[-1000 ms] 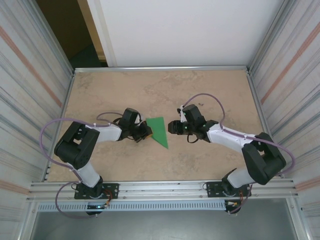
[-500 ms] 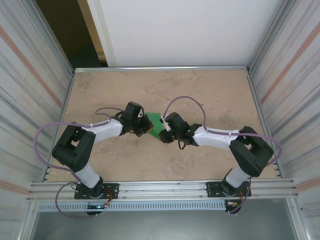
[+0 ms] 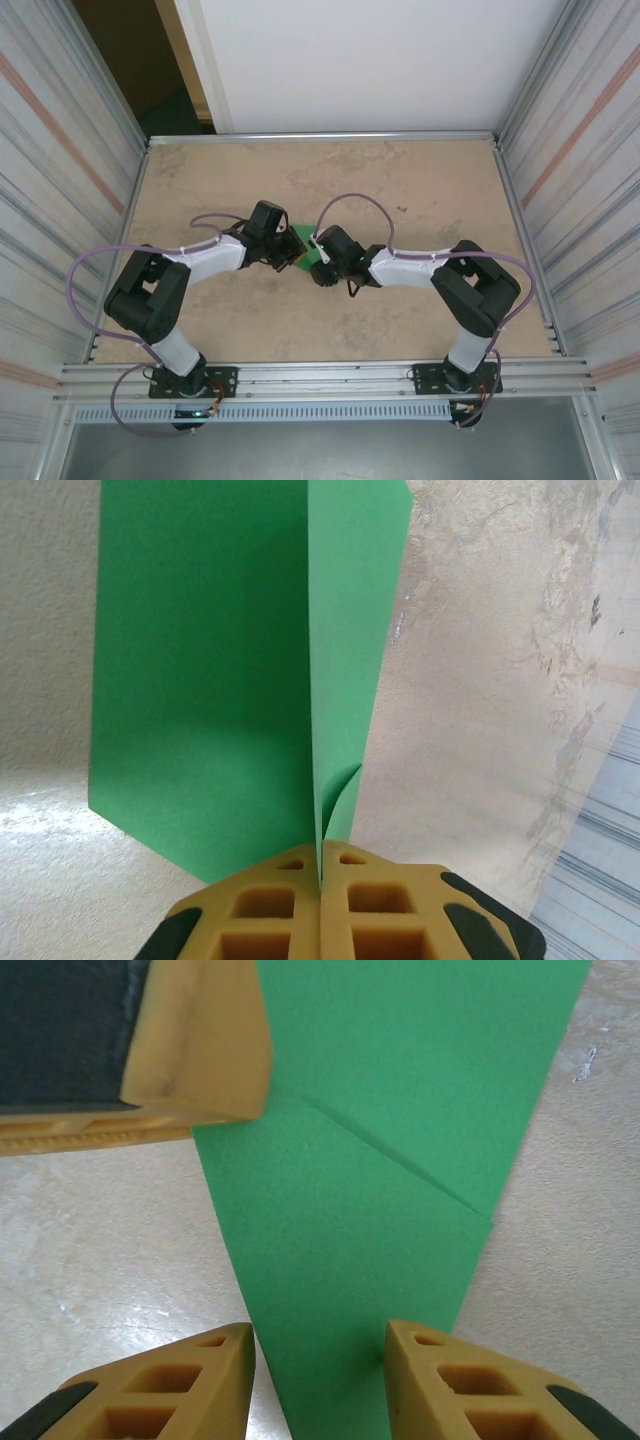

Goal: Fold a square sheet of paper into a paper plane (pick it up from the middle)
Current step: Fourth fold the wing at the center of the table.

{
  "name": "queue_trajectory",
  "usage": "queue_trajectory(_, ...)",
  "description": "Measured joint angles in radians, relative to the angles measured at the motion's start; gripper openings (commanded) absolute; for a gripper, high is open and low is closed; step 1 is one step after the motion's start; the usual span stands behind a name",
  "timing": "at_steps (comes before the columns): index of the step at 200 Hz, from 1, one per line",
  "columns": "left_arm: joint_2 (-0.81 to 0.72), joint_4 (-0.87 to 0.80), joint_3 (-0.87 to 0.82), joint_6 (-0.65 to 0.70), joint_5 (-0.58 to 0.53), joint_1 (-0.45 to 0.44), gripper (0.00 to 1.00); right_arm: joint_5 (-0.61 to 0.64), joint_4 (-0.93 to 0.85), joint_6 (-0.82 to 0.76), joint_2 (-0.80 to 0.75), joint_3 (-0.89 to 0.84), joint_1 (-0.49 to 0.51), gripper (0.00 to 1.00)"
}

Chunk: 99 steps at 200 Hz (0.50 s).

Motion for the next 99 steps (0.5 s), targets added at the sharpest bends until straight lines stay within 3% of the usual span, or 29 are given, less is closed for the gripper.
queue_trajectory(51, 0.011, 0.0, 0.001, -0.001, 0.0, 0.0, 0.05, 0.04, 0.0, -0.016, 0.011, 0.003, 0.002, 0.27)
queue_trajectory(99, 0.013, -0.004, 0.01, -0.001, 0.0, 0.0, 0.07, 0.049, -0.001, -0.021, 0.019, 0.008, 0.013, 0.27)
